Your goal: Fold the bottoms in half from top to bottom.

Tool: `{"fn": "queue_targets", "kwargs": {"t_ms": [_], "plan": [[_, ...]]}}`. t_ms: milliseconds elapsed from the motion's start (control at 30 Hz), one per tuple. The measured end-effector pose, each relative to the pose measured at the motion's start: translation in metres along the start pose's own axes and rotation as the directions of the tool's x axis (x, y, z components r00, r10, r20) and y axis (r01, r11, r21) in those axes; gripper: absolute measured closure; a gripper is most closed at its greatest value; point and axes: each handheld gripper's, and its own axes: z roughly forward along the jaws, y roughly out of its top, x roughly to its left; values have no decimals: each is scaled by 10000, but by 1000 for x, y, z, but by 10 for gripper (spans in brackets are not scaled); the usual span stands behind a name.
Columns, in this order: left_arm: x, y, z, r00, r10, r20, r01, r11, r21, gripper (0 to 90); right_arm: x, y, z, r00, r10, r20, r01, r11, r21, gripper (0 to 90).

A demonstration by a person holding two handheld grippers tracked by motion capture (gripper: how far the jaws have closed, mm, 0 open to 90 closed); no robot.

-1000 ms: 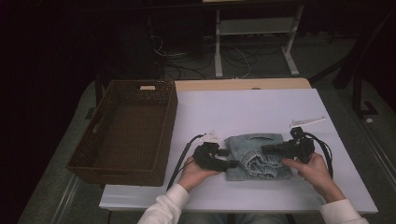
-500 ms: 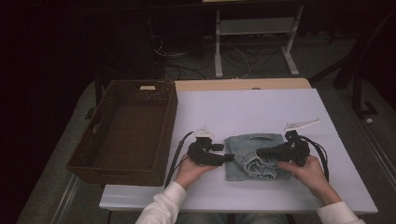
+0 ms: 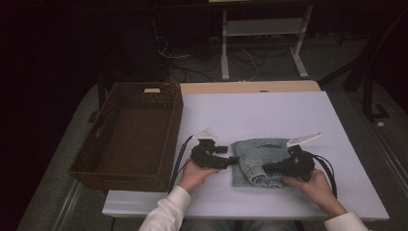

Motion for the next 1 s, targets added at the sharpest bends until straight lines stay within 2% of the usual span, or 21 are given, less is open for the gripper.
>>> {"fn": "queue_targets", "kwargs": {"t_ms": [200,300,367,467,533,700,767,867,1000], "plan": [[0,0,3,10000,19,13,-18,10000,-37,286,1,0,-1,10000,4,-18,-4,10000,-41,882],[-1,0,3,10000,31,67,-30,9999,-122,283,4,2,-7,9997,-260,-2,260,9996,-121,832],[-1,2,3,9999,18,104,-16,9998,-208,281,6,4,-10,9996,-271,29,272,9995,-178,809],[-1,3,1,9998,-21,218,27,9996,-294,277,10,8,-17,9985,-401,364,409,9989,-223,781],[-2,4,1,9996,-4,289,12,9997,-264,273,12,10,-22,9986,-359,392,372,9988,-331,762],[-7,10,0,9991,171,400,-162,9996,-219,245,18,14,-41,9967,-364,724,430,9948,-923,705],[-8,14,-1,9987,269,431,-260,9995,-203,222,20,14,-50,9932,-307,1120,446,9913,-1239,656],[-10,20,-2,9978,431,496,-417,9987,-285,207,21,14,-60,9895,-180,1436,411,9864,-1594,585],[-11,27,-1,9965,543,629,-538,9985,-95,162,18,11,-70,9807,228,1943,180,9784,-2057,404]]}}
